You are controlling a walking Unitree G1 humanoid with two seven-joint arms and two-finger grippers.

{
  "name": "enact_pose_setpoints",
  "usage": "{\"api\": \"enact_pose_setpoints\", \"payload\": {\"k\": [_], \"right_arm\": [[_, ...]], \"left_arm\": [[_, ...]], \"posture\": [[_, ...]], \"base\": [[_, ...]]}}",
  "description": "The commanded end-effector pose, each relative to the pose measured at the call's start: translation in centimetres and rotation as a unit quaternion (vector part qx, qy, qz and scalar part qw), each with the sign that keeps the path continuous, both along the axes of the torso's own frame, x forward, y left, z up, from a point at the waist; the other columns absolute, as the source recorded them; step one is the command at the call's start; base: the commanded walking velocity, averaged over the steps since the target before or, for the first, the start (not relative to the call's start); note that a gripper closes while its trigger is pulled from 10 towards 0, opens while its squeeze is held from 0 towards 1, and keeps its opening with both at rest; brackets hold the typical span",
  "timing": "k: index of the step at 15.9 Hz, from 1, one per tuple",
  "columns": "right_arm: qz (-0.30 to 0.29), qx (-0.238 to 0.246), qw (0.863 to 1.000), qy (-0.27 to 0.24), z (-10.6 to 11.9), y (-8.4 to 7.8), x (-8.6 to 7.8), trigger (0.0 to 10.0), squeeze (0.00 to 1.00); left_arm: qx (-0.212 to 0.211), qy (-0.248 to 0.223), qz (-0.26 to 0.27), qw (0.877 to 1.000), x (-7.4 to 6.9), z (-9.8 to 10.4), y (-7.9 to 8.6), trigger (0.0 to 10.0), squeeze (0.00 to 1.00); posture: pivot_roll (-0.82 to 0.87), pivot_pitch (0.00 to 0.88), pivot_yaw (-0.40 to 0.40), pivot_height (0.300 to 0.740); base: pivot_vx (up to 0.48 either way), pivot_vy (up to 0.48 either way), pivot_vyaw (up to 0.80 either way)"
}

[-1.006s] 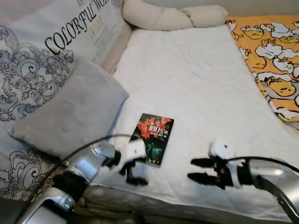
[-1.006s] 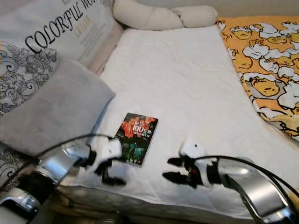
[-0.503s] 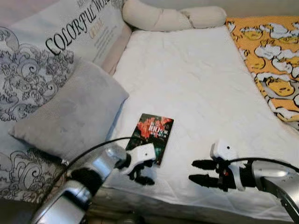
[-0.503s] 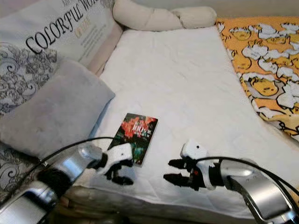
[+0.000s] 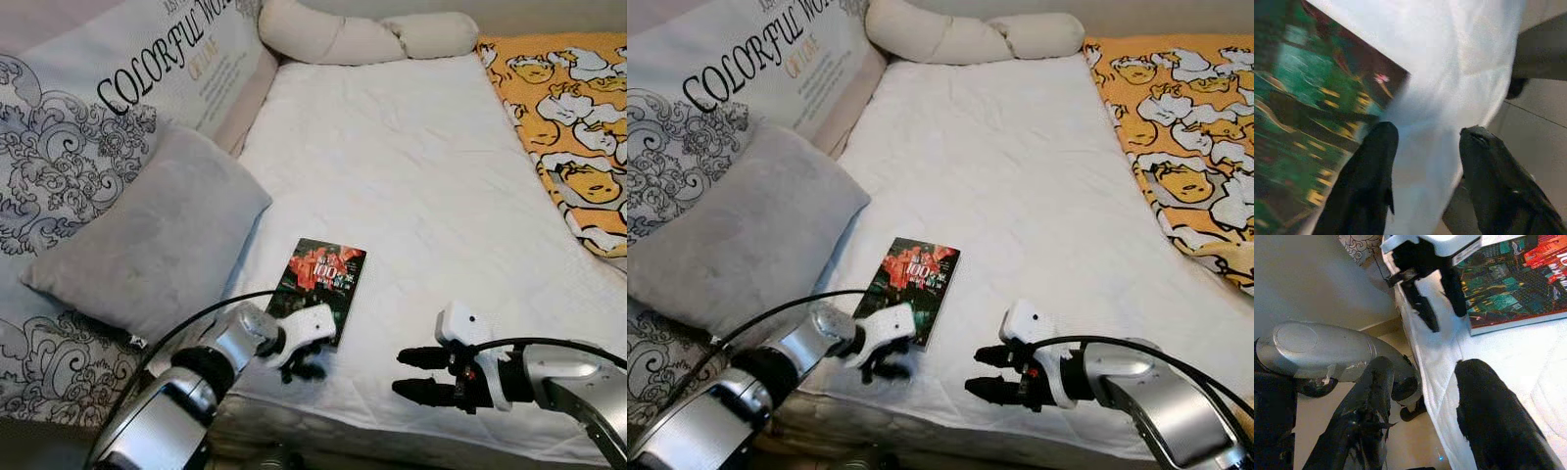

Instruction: Clean up the room

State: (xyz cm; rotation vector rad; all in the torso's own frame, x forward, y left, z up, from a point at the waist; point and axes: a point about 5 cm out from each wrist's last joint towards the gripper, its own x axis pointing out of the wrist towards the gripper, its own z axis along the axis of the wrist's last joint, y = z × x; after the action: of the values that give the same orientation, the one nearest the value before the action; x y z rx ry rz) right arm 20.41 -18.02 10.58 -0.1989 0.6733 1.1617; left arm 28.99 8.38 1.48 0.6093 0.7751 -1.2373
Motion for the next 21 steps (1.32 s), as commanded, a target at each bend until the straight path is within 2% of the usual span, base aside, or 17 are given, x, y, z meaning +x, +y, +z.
{"api": "enact_pose_setpoints", "payload": {"k": [1,4,8,9,10,11,12,13,14,15,16,17,18,20,21], "right_arm": [[0.005,0.000,1.000,-0.005,0.3,0.1,0.0,10.0,0.00],[0.004,-0.002,1.000,-0.004,0.2,0.1,-0.1,10.0,0.00],[0.003,0.000,1.000,-0.004,0.1,0.2,-0.1,10.0,0.00],[0.002,0.000,1.000,-0.004,0.1,0.2,-0.1,10.0,0.00],[-0.006,0.003,1.000,-0.008,0.2,0.1,0.0,10.0,0.00],[-0.015,0.007,1.000,-0.012,0.3,0.0,0.1,10.0,0.00],[-0.031,0.017,0.999,-0.021,0.6,-0.1,0.3,10.0,0.00],[-0.056,0.039,0.997,-0.038,1.1,-0.1,0.6,10.0,0.00],[-0.133,0.059,0.986,-0.085,1.4,-0.1,1.9,10.0,0.00],[-0.205,0.064,0.970,-0.117,1.2,0.0,2.9,10.0,0.00],[-0.230,0.064,0.963,-0.125,1.1,0.1,3.3,10.0,0.00],[-0.344,0.084,0.924,-0.145,0.4,0.9,4.2,10.0,0.00],[-0.361,0.087,0.917,-0.147,0.3,1.1,4.3,10.0,0.00],[-0.483,0.073,0.861,-0.141,-1.0,1.0,4.3,10.0,0.00],[-0.511,0.068,0.846,-0.138,-1.5,0.9,4.0,10.0,0.00]], "left_arm": [[0.005,-0.019,0.013,1.000,0.5,0.3,0.4,1.6,0.00],[-0.016,-0.058,0.052,0.997,1.8,1.2,0.1,0.7,0.00],[-0.063,-0.049,0.068,0.994,2.1,1.8,-0.7,0.9,0.00],[-0.074,-0.044,0.070,0.994,2.0,1.9,-0.9,1.3,0.00],[-0.120,-0.015,0.065,0.991,1.9,2.4,-1.6,4.0,0.00],[-0.156,0.007,0.060,0.986,1.9,3.0,-2.1,6.2,0.00],[-0.198,0.025,0.068,0.978,2.2,4.1,-2.3,10.0,0.00],[-0.239,0.025,0.079,0.968,2.6,5.4,-2.1,10.0,0.00],[-0.296,-0.051,0.140,0.944,3.5,7.6,-1.1,10.0,0.00],[-0.324,-0.112,0.216,0.914,4.1,9.1,0.2,10.0,0.00],[-0.331,-0.126,0.244,0.903,4.2,9.5,0.7,10.0,0.00],[-0.339,-0.190,0.340,0.856,3.6,10.6,3.3,10.0,0.02],[-0.337,-0.199,0.354,0.850,3.3,10.7,3.7,10.0,0.07],[-0.321,-0.230,0.402,0.826,0.8,10.9,5.1,10.0,0.07],[-0.316,-0.239,0.425,0.813,-0.3,10.8,5.6,10.0,0.07]], "posture": [[-0.07,0.020,0.134,0.740],[-0.07,0.013,0.139,0.740],[-0.07,0.001,0.139,0.740],[-0.07,0.000,0.140,0.740],[-0.07,0.000,0.142,0.740],[-0.07,0.000,0.141,0.740],[-0.06,0.000,0.140,0.740],[-0.06,0.000,0.136,0.740],[-0.05,0.000,0.132,0.740],[-0.05,0.000,0.129,0.740],[-0.05,0.000,0.129,0.740],[-0.04,0.000,0.115,0.740],[-0.04,0.000,0.110,0.740],[-0.02,0.000,0.088,0.740],[-0.02,0.000,0.083,0.740]], "base": [[0.000,0.000,0.00],[0.000,0.000,0.00],[0.000,0.000,0.00],[0.000,0.000,0.00],[0.000,0.000,0.00],[0.000,0.000,0.00],[0.000,0.000,0.00],[0.000,0.000,0.00],[0.000,0.000,0.00],[0.000,0.000,0.00],[0.000,0.000,0.00],[0.000,0.000,0.00],[0.000,0.000,0.00],[0.000,-0.270,0.00],[0.000,-0.304,0.00]]}}
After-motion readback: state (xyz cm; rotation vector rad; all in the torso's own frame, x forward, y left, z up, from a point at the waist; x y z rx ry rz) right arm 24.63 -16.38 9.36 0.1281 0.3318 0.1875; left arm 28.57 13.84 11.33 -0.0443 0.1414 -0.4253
